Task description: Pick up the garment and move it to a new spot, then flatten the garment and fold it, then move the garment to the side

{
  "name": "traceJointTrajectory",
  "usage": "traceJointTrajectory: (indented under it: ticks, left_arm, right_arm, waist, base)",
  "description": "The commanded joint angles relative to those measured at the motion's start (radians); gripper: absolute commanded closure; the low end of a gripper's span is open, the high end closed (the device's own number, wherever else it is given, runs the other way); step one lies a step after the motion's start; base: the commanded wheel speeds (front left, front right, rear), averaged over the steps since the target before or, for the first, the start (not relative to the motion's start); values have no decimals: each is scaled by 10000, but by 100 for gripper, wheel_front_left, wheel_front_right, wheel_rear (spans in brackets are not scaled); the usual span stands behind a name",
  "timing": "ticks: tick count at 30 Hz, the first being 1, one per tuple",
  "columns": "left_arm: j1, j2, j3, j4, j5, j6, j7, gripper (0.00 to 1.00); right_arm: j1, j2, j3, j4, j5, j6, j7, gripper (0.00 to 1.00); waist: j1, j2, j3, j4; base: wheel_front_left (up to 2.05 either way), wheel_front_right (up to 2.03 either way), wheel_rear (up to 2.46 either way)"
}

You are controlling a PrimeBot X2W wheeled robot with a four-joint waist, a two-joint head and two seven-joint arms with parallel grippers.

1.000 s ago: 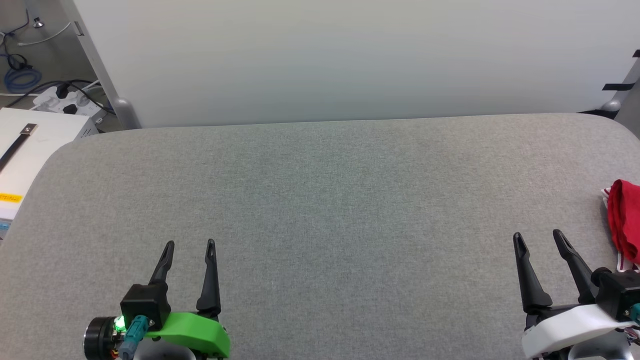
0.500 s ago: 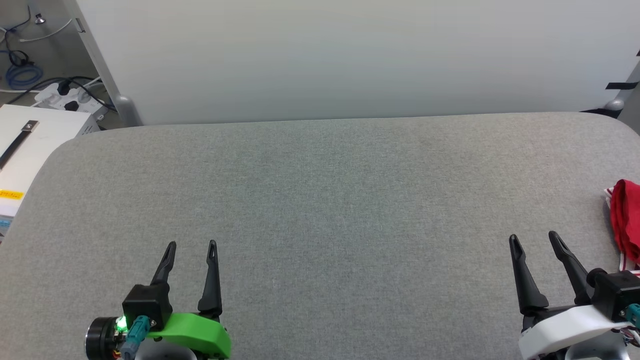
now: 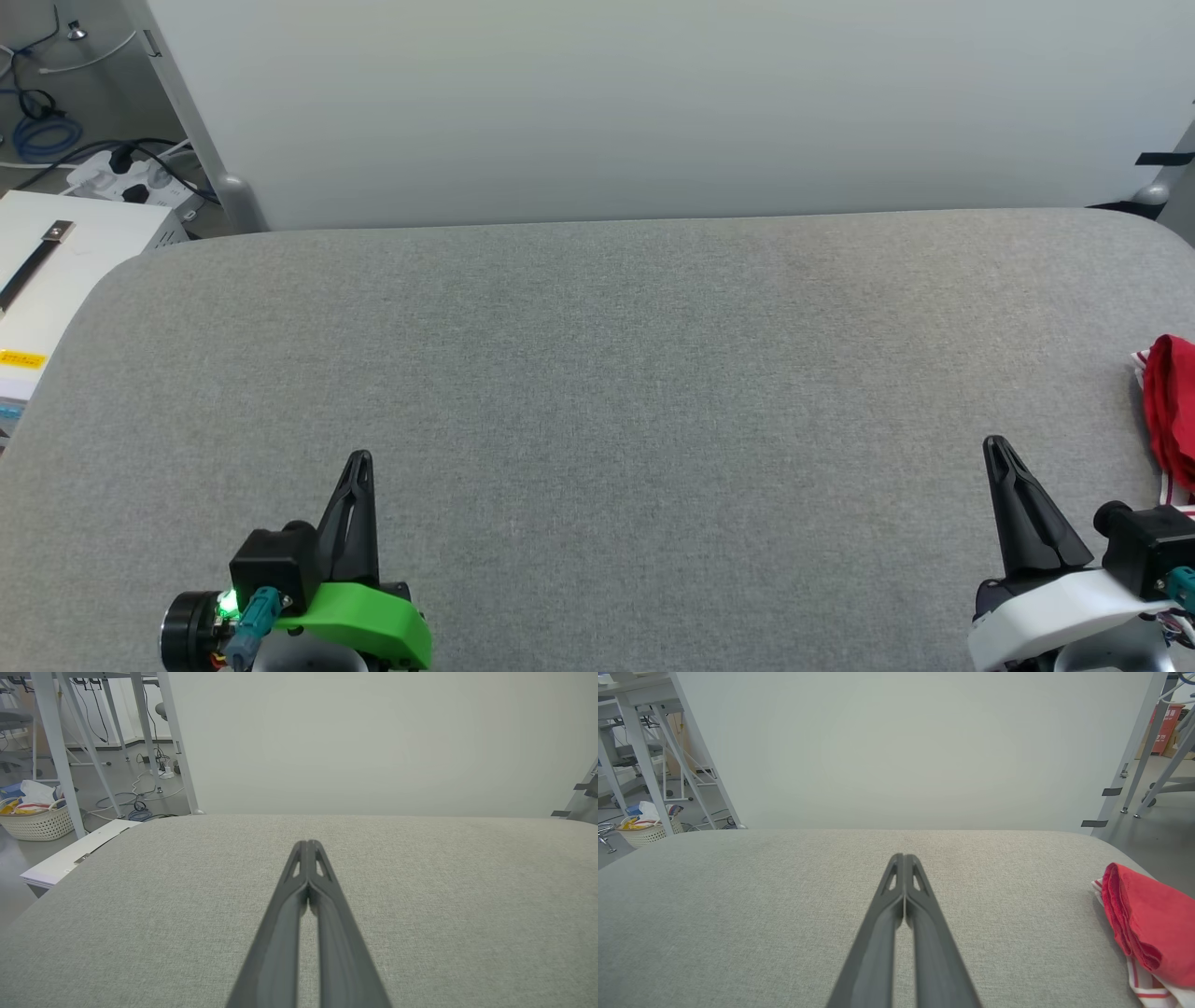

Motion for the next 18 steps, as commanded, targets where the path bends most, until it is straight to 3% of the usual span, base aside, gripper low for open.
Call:
traceJointTrajectory:
  ticks: [1, 18]
  left_arm:
    - [-8, -95, 100, -41, 170, -88, 69, 100]
    - [-24, -363, 434, -172, 610, -304, 407, 100]
  right_arm:
    - [-65, 42, 1, 57, -107, -1, 40, 100]
    - [-206, 143, 2, 189, -395, -2, 151, 100]
  waist:
    - [0, 0, 1, 2]
    - [0, 0, 20, 21]
  base:
    - [0, 0, 0]
    - [0, 0, 0]
